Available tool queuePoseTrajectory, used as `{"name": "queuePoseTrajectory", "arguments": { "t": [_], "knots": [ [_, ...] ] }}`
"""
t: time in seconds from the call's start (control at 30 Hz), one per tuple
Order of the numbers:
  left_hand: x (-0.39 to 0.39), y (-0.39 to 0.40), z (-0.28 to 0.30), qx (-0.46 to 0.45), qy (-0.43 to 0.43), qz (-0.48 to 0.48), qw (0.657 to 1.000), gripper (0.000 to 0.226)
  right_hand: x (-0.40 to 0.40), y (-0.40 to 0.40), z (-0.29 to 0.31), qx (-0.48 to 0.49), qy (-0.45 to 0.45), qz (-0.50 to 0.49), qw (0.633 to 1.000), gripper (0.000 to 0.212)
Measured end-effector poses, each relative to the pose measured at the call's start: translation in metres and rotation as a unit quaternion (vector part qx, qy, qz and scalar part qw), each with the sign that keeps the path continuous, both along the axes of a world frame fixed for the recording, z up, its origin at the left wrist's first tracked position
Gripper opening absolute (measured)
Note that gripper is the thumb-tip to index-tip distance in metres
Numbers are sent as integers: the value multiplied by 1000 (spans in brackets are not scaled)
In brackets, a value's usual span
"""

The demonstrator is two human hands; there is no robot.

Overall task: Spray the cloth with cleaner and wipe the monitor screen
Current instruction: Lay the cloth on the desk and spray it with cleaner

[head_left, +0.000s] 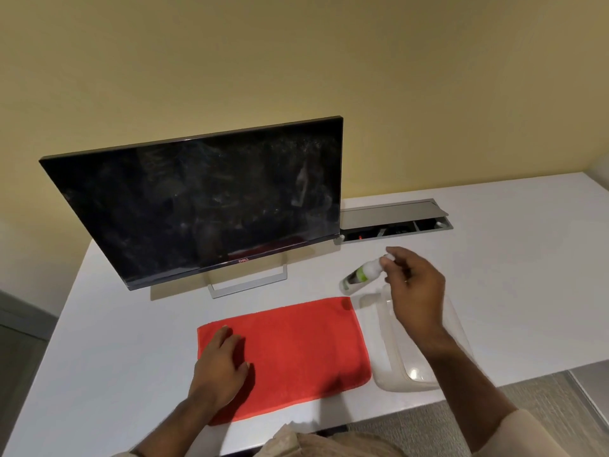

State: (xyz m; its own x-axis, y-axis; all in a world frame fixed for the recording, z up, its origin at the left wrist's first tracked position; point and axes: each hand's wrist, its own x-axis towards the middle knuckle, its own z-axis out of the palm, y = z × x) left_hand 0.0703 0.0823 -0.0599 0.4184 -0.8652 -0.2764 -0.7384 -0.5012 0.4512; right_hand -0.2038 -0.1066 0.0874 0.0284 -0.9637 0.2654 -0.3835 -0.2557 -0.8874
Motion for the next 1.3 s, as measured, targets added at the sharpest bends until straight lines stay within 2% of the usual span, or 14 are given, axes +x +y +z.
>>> {"name": "queuePoseTrajectory", "arguments": {
  "t": [0.17, 0.3, 0.37, 0.43, 0.5, 0.63, 0.83, 1.0, 1.2, 1.3],
  "knots": [
    [-24, -37, 43, -155, 81, -50, 983, 60, 30, 16, -11, 30, -13, 119, 992, 17],
    [-45, -56, 73, -215, 153, -90, 960, 70, 48, 27, -17, 31, -15, 202, 979, 16],
    [-49, -61, 81, -223, 184, -92, 953, 69, 55, 31, -18, 21, -14, 241, 970, 9],
    [-52, -64, 85, -233, 198, -90, 948, 53, 61, 35, -19, 24, -21, 268, 963, 2],
    [-53, -65, 86, -236, 202, -83, 947, 41, 66, 36, -20, 26, -15, 281, 959, 4],
    [-52, -64, 83, -218, 249, -57, 942, 38, 69, 36, -22, -2, 39, 289, 957, 7],
    [-49, -68, 88, -188, 394, -34, 899, 35, 67, 44, -33, -24, 91, 287, 953, 44],
    [-47, -71, 91, -182, 377, -30, 907, 39, 72, 54, -44, 26, 109, 321, 940, 65],
    [-47, -71, 93, -179, 361, -29, 915, 40, 78, 56, -55, 42, 24, 286, 957, 63],
    [-47, -70, 96, -184, 374, -43, 908, 48, 80, 56, -56, 44, -3, 275, 960, 60]
  ]
}}
